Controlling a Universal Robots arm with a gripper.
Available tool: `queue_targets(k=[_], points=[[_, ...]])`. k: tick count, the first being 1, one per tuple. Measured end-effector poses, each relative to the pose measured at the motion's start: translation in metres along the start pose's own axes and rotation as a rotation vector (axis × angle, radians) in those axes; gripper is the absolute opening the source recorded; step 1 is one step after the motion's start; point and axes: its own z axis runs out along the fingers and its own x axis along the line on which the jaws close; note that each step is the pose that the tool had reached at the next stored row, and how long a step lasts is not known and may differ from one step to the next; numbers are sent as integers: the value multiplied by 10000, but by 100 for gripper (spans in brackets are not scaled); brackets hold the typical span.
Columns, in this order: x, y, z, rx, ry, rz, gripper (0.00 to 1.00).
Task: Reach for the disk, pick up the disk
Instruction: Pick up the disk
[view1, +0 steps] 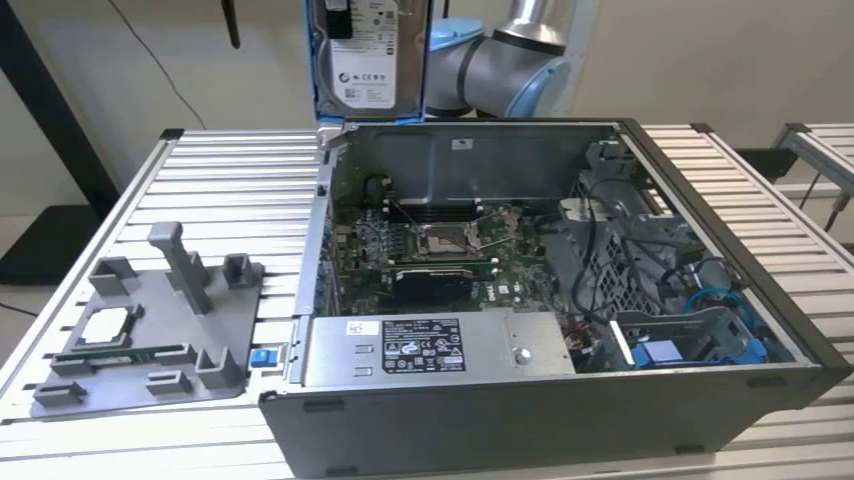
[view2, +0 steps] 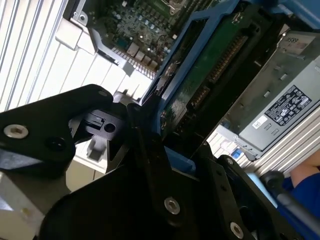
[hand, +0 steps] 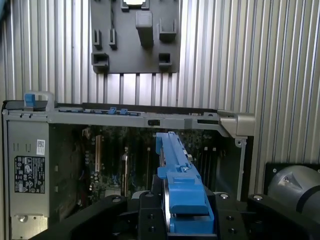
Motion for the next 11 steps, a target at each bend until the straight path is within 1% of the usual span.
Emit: queue_targets(k=[6,11], points=[[1,-22,1,1,0,0,0],[1,-23,1,1,-1,0,0]])
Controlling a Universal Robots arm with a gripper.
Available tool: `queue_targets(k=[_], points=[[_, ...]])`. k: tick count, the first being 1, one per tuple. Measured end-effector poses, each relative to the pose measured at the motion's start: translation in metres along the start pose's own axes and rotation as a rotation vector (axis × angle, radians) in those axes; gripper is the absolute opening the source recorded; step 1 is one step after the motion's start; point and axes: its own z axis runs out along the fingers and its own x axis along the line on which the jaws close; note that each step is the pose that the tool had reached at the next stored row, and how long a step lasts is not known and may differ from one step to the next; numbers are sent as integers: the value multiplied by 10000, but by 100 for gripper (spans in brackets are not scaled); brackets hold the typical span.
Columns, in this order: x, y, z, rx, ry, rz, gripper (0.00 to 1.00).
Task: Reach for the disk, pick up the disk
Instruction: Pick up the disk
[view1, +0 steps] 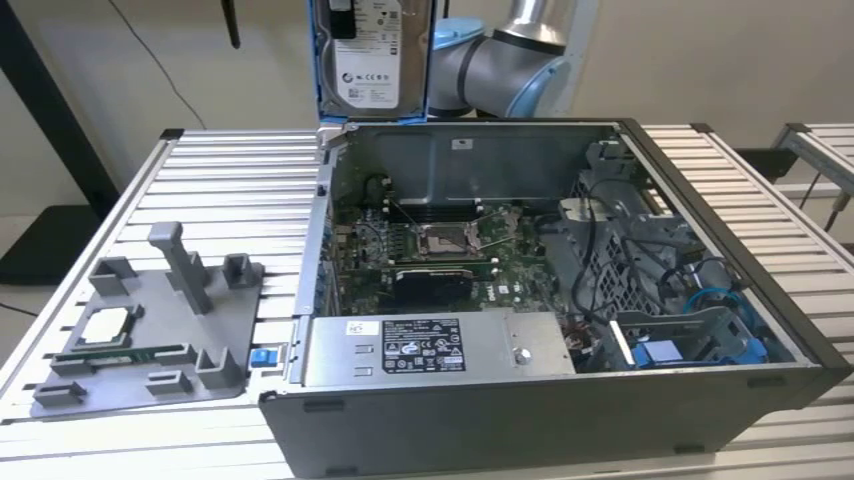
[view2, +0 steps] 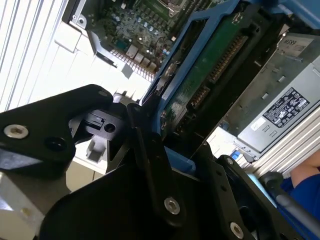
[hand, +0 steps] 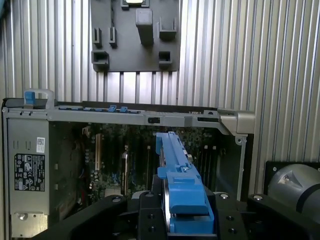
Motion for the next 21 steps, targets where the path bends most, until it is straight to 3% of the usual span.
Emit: queue_targets(k=[7,15,21], points=[[0,-26,0,-1,0,-1,0],[8,-265,9,-16,8,2,0],[35,-353,25,-16,56,13,0]])
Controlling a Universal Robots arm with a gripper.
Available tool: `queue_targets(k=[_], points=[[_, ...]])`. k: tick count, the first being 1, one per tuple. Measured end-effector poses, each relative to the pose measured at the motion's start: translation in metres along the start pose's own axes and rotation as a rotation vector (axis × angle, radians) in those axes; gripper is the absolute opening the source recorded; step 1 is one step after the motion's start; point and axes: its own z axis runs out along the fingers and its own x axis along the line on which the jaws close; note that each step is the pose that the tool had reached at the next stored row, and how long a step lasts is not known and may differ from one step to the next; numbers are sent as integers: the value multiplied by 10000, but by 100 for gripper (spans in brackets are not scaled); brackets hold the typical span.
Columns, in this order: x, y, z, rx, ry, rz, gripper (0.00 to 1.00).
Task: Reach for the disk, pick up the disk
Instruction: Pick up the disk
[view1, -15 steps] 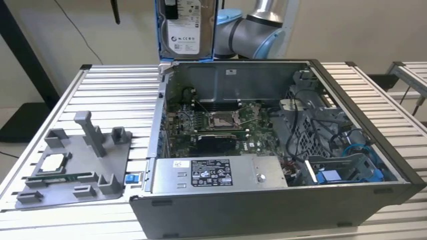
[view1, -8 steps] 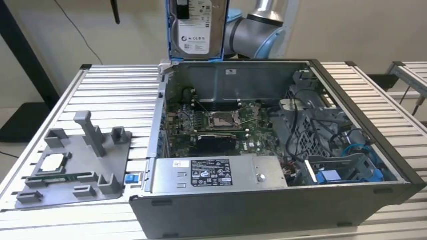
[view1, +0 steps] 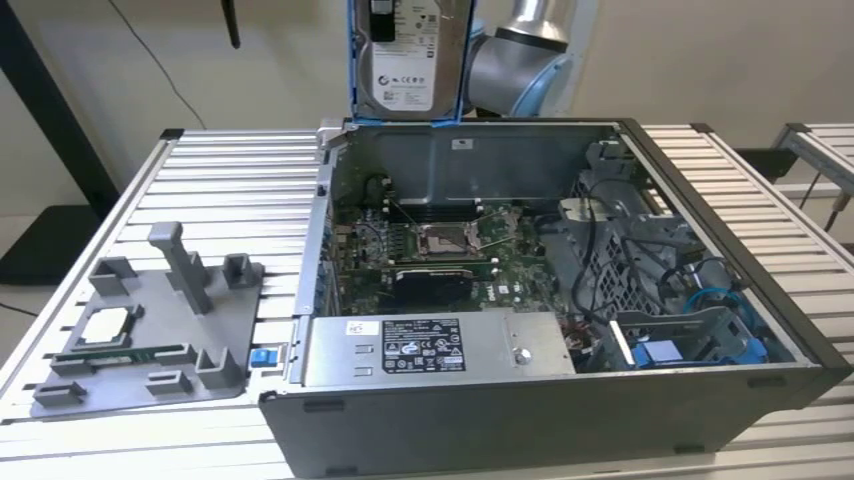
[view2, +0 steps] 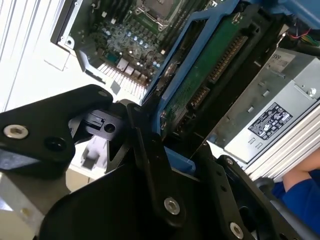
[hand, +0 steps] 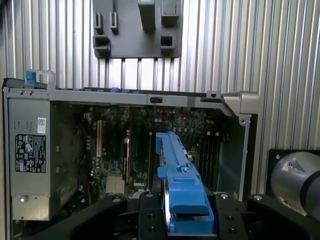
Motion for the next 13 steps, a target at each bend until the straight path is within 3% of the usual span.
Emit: queue_targets(k=[13], points=[[112,-51,28,1,36,89,0]])
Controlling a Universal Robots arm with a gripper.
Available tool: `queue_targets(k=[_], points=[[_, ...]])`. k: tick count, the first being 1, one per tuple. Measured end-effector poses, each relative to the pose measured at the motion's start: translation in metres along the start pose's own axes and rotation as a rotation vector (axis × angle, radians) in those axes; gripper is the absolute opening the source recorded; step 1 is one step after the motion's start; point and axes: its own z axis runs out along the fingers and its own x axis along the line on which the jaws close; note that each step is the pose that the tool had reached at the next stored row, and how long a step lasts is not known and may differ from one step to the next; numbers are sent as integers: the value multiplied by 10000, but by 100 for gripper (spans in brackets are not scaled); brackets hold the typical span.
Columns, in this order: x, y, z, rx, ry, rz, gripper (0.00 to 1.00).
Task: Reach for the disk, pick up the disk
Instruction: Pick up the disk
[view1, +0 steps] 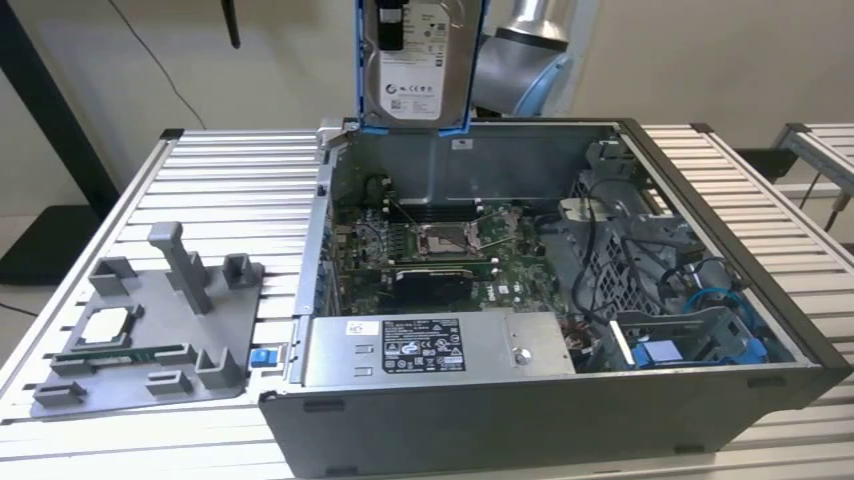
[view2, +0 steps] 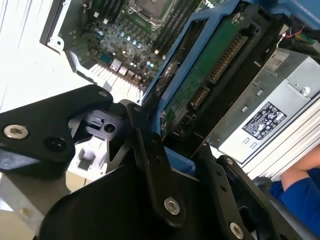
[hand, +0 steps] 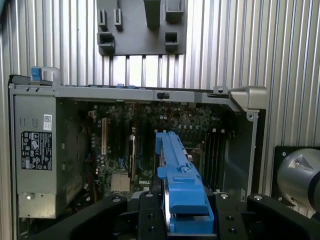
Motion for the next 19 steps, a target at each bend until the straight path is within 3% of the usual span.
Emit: queue_targets(k=[10,17,19], points=[[150,-5,17,2,7,63,0],[316,-3,25,3,9,98,0],[333,-3,26,4,7,99,0]])
